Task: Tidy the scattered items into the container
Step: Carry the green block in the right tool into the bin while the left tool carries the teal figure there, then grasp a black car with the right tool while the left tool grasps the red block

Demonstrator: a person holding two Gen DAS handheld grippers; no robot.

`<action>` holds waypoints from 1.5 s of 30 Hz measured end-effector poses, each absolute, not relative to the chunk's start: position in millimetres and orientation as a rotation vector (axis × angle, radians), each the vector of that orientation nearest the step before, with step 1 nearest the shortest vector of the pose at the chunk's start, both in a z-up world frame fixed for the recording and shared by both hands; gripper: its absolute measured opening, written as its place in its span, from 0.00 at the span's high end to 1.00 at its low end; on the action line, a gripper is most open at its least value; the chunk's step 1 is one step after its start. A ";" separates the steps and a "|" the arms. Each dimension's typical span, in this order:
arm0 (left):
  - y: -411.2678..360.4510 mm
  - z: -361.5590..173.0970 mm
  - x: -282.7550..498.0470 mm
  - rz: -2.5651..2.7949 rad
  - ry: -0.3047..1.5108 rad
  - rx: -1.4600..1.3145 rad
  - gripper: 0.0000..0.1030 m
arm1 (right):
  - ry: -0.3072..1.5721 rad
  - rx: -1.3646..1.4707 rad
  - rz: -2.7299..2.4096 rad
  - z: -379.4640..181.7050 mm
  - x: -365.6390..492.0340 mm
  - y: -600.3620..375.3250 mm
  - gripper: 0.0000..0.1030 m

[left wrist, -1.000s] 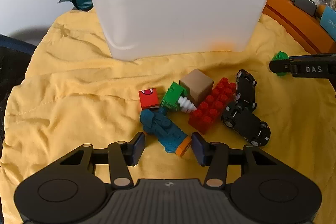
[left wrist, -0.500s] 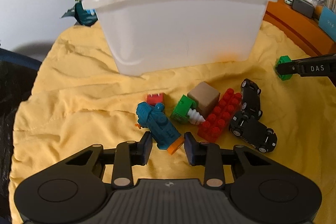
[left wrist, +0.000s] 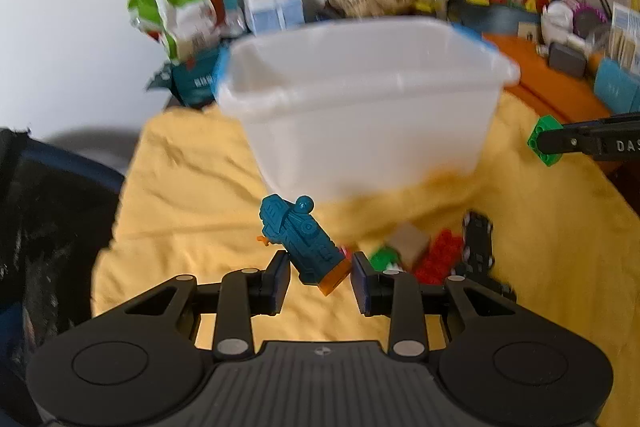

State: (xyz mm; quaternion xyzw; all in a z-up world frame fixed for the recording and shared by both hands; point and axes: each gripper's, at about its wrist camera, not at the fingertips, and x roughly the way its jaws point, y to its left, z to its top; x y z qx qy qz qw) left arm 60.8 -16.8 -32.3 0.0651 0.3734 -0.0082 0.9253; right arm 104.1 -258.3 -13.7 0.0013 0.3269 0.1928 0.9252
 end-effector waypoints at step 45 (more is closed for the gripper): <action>19.3 11.0 127.4 -0.012 0.748 0.151 0.36 | 0.675 -0.067 0.535 28.8 141.2 -219.4 0.37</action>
